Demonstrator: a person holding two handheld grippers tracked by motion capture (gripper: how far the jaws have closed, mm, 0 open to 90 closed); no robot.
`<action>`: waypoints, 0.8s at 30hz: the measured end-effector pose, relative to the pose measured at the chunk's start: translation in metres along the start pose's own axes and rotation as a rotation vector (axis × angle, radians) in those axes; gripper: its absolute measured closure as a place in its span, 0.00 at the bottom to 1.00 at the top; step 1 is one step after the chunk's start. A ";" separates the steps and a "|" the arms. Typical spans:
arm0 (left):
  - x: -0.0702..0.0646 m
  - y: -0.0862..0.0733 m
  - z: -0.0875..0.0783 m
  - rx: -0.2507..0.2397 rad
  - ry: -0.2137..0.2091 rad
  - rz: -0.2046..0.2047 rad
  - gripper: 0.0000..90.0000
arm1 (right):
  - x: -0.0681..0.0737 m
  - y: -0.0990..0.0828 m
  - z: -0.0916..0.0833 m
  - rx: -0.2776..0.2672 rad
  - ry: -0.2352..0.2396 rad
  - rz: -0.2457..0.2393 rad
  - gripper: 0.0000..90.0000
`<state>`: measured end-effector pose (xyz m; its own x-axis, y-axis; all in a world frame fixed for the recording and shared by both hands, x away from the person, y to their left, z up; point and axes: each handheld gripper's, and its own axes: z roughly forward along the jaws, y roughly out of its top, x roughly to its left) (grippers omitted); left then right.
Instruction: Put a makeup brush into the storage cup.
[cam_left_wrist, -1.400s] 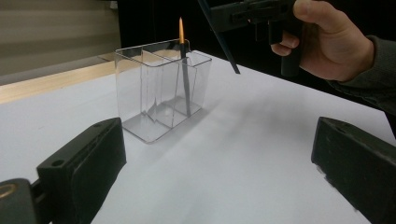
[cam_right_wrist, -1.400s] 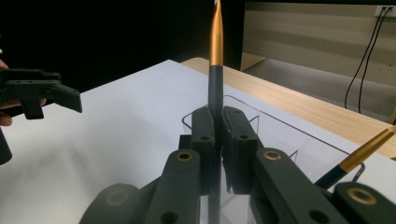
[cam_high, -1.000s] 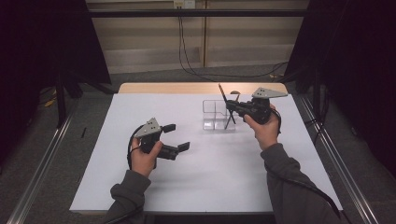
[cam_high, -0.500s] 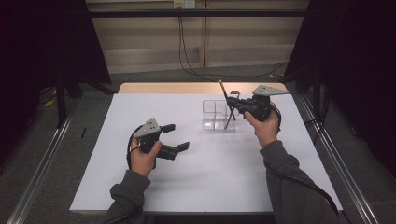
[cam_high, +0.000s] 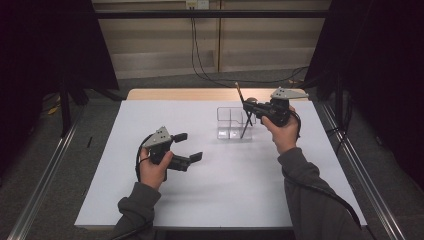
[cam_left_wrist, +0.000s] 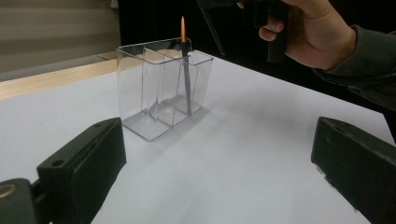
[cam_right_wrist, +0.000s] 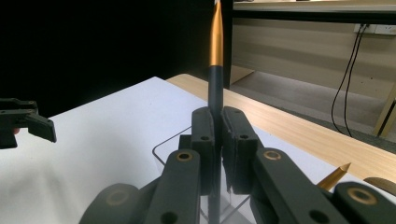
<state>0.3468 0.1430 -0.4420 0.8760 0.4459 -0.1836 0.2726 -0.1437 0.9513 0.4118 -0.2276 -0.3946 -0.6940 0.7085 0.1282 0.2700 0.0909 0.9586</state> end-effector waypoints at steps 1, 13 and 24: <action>0.001 0.000 0.000 0.005 -0.002 0.006 0.03 | -0.001 0.000 0.000 -0.002 -0.001 0.002 0.93; 0.001 0.000 -0.002 0.001 0.002 0.000 0.03 | -0.005 0.002 0.007 -0.004 -0.006 0.000 0.93; 0.001 -0.001 -0.002 0.000 0.006 -0.006 0.03 | -0.009 0.005 0.011 -0.013 -0.009 -0.003 0.93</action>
<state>0.3466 0.1452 -0.4428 0.8718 0.4525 -0.1875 0.2777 -0.1414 0.9502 0.4273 -0.2258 -0.3937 -0.6888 0.7145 0.1230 0.2592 0.0843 0.9621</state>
